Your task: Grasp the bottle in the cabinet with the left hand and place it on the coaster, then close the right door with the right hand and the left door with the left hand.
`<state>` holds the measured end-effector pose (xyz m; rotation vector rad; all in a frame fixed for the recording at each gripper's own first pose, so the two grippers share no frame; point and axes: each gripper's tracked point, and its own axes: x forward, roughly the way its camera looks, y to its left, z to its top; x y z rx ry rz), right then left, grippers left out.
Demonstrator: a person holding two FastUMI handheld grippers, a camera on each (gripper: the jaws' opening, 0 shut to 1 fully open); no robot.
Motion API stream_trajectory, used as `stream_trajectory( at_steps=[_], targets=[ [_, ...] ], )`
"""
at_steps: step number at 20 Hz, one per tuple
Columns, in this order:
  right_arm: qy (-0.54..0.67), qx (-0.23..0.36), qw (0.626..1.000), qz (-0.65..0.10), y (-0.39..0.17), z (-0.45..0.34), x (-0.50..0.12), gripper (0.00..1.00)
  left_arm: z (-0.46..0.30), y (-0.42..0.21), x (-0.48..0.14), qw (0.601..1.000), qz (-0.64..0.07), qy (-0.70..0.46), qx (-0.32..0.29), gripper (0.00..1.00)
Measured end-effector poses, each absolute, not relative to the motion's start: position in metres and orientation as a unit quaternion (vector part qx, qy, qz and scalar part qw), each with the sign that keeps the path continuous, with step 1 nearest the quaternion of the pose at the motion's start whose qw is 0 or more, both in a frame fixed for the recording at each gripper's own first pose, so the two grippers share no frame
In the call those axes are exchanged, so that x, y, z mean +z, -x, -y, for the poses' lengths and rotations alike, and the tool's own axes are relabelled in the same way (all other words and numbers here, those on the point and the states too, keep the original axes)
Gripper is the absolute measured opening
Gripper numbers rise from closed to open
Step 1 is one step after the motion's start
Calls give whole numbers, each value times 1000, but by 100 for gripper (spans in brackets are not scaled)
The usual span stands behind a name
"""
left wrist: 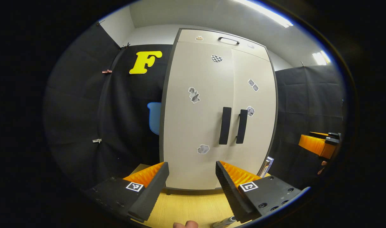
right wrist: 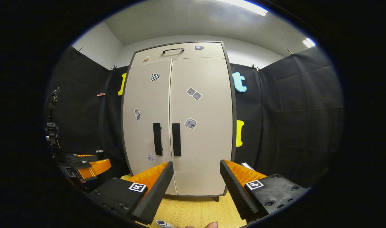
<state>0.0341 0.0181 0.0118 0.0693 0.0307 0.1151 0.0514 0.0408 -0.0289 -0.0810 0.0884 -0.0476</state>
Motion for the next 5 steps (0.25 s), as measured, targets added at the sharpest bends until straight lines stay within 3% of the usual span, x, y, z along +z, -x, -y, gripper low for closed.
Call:
stream_trajectory(
  at_steps=[5],
  targets=[
    [-35,59,998,-15,-36,-19,12,98,-40,-54,-28,998,-44,39,-24,94]
  ],
)
